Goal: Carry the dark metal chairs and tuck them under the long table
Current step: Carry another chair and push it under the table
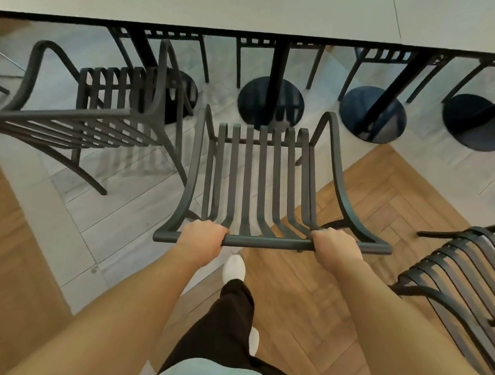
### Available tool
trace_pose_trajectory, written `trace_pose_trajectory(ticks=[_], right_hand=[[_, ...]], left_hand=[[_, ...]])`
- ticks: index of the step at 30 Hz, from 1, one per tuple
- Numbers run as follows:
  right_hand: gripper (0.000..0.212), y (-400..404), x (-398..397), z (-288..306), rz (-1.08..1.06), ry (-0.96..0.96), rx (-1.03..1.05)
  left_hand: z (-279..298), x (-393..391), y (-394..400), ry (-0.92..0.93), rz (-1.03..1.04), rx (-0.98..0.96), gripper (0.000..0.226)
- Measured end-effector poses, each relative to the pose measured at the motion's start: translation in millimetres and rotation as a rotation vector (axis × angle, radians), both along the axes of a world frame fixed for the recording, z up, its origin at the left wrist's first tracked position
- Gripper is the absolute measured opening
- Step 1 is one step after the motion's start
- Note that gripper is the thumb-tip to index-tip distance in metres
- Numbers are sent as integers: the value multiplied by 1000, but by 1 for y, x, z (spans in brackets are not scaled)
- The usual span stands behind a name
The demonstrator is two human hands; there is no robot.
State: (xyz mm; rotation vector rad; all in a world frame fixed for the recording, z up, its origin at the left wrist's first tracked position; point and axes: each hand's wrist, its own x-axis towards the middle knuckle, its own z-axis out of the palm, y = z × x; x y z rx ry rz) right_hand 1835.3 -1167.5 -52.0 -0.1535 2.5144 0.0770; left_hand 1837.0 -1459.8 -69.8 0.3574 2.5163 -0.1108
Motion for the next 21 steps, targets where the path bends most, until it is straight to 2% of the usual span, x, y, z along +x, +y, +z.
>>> trace_pose_trajectory(ticks=[8, 21], right_hand=[[21, 6, -85, 1, -19, 3, -1], [16, 17, -172, 2, 9, 16, -56]], left_hand=[[1, -84, 6, 31, -21, 22, 33], [5, -165, 19, 8, 70, 20, 23]])
